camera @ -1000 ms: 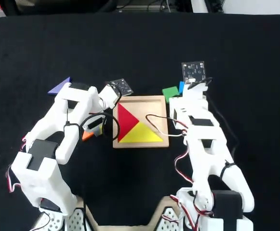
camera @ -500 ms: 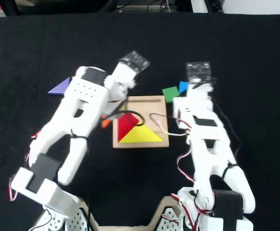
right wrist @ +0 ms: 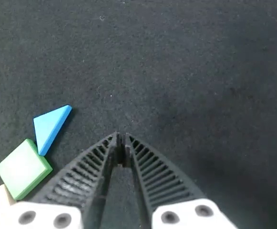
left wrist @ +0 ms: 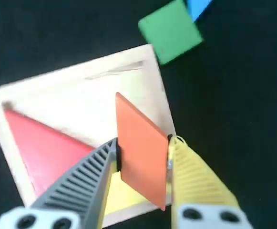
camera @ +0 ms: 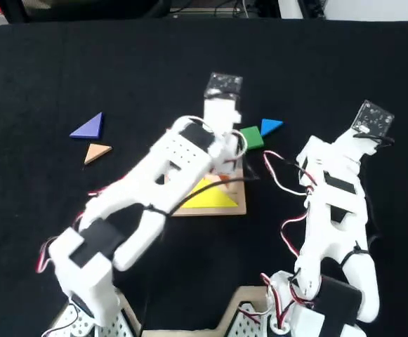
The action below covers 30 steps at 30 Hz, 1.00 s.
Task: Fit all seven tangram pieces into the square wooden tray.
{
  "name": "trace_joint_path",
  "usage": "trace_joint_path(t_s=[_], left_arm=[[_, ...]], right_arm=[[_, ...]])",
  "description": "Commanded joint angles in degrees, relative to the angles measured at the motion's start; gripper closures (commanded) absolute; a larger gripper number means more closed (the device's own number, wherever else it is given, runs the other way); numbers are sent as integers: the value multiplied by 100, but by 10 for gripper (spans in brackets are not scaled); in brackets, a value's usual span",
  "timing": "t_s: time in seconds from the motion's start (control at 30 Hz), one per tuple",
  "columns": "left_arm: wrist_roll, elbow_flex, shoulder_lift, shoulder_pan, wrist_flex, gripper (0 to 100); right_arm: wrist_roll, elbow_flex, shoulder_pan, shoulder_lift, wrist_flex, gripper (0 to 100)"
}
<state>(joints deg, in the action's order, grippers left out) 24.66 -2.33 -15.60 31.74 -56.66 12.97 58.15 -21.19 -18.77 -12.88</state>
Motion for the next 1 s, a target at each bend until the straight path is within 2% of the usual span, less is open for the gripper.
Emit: trace_joint_path(t_s=[0.0,0.13,0.53,0.63,0.8,0.9,0.97], left_arm=[[818,374,-246,13,70,818],[1187,629,-501,57,53,816],[1345,716,-492,92,18,816],[765,1235,-97,-382,-782,820],[-413,1974,835,-1552,-2391,820],[-870,2044,1284,-2510,-2646,820],[-1046,1903,1495,-3187,-2620,820]], right_arm=[[53,-338,-79,-207,141,984],[53,-338,-70,-207,141,984],[53,-338,53,-207,141,984],[-26,-338,273,-224,141,984],[-1380,-338,1064,-242,88,986],[-1899,-602,1644,-215,-404,987],[-2048,-1156,2013,-145,-1275,987]])
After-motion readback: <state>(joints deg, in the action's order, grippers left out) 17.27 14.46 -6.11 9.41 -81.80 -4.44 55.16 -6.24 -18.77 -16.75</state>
